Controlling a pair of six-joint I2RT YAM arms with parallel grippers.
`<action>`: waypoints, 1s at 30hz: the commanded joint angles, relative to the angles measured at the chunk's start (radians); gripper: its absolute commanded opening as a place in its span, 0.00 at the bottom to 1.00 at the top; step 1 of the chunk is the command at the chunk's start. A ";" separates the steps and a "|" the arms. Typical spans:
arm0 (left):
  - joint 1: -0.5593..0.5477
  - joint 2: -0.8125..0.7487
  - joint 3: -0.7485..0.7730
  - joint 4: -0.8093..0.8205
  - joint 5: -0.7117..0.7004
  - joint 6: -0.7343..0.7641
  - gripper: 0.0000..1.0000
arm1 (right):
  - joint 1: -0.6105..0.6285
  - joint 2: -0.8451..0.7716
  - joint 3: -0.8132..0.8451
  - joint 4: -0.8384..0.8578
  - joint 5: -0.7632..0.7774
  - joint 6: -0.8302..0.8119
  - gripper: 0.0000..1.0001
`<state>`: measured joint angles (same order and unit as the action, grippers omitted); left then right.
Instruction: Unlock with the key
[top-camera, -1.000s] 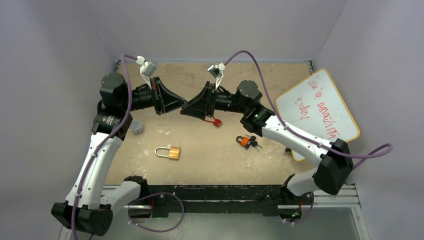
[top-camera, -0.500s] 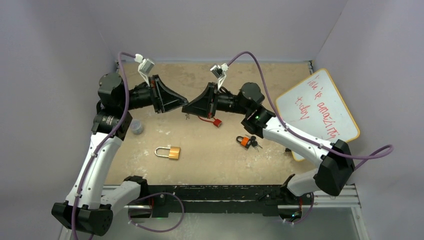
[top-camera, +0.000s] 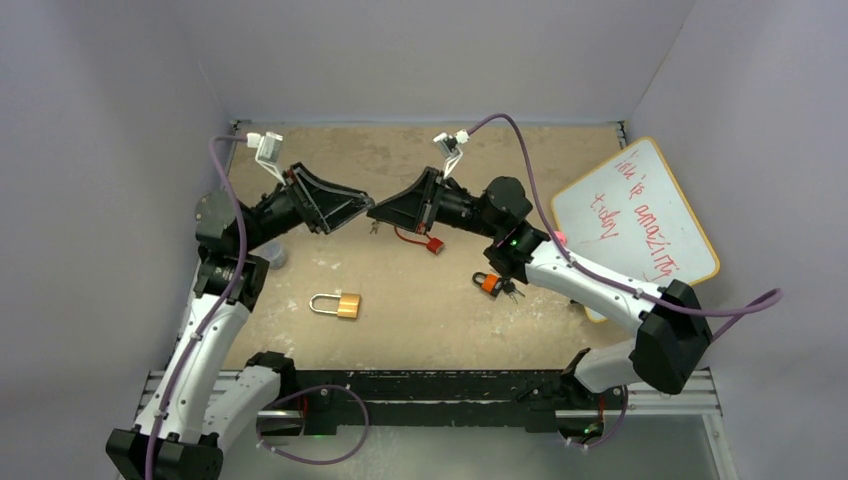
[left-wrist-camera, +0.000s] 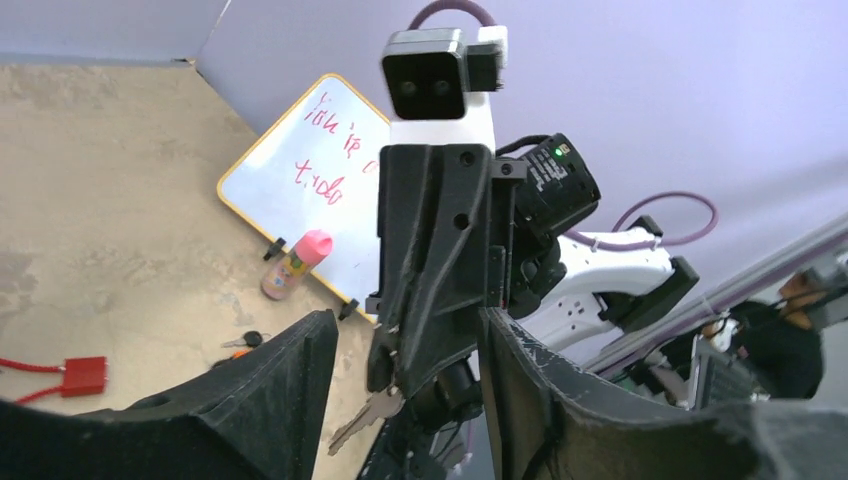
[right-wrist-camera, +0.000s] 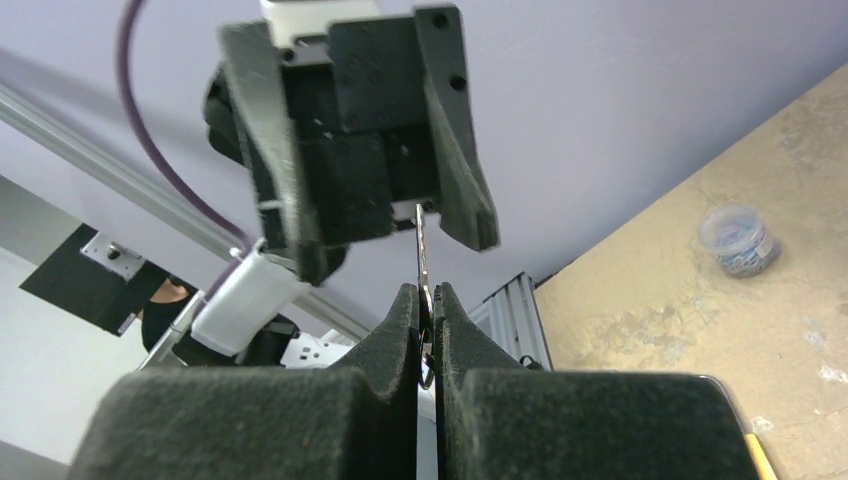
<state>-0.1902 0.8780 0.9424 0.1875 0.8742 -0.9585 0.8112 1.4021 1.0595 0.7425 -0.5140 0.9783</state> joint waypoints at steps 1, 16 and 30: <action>-0.001 -0.035 -0.116 0.227 -0.120 -0.218 0.53 | 0.000 -0.039 0.001 0.077 0.030 0.038 0.00; -0.001 -0.012 -0.131 0.279 -0.125 -0.258 0.00 | -0.001 -0.024 -0.013 0.086 -0.007 0.040 0.00; 0.000 -0.015 -0.119 0.292 -0.099 -0.173 0.00 | -0.058 -0.086 -0.009 0.032 -0.015 0.025 0.54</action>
<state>-0.1921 0.8669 0.7933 0.4221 0.7555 -1.1664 0.7815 1.3838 1.0466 0.7380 -0.5171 1.0092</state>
